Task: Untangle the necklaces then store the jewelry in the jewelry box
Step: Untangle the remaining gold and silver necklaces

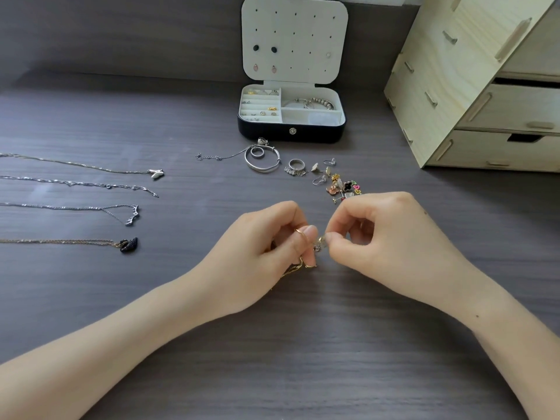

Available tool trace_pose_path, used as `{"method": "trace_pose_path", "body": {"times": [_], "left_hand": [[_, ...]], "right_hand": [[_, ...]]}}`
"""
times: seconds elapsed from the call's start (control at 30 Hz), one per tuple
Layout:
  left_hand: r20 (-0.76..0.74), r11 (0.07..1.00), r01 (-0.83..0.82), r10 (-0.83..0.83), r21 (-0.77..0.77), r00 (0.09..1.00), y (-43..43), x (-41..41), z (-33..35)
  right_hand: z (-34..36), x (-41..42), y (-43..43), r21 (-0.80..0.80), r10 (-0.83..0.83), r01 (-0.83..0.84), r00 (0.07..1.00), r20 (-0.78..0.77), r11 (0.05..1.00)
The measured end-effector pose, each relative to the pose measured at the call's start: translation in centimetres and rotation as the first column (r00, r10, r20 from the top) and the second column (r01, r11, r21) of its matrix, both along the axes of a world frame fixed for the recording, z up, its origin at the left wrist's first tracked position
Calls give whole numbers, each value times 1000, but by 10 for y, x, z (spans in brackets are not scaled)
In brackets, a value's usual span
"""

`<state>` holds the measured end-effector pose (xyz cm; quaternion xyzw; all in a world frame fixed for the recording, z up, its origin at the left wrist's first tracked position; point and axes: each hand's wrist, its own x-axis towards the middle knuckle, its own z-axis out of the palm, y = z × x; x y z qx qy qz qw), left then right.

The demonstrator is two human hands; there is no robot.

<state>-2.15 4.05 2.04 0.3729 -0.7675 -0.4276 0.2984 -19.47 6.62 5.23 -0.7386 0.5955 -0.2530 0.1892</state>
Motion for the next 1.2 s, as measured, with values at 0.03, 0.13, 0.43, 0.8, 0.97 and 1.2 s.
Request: {"method": "trace_pose_path", "body": {"times": [0.03, 0.13, 0.43, 0.8, 0.97, 1.2], "left_hand": [[-7, 1000, -13, 14, 3, 1000, 0, 0, 0], [-56, 997, -44, 47, 64, 997, -3, 2, 0], [-142, 966, 55, -19, 254, 990, -10, 4, 0], [-88, 978, 61, -44, 202, 995, -9, 7, 3], [-59, 988, 56, -48, 146, 997, -9, 6, 1], [-244, 938, 73, 13, 339, 970, -11, 4, 1]], "right_hand": [[1, 0, 0, 51, -13, 10, 998, 57, 999], [5, 1, -2, 235, -65, 8, 969, 239, 972], [0, 4, -3, 336, -46, -39, 969, 242, 941], [0, 0, -5, 251, 10, -122, 915, 404, 960], [-2, -1, -7, 269, -23, -100, 908, 418, 958], [-9, 0, -6, 174, 23, -90, 935, 354, 981]]}}
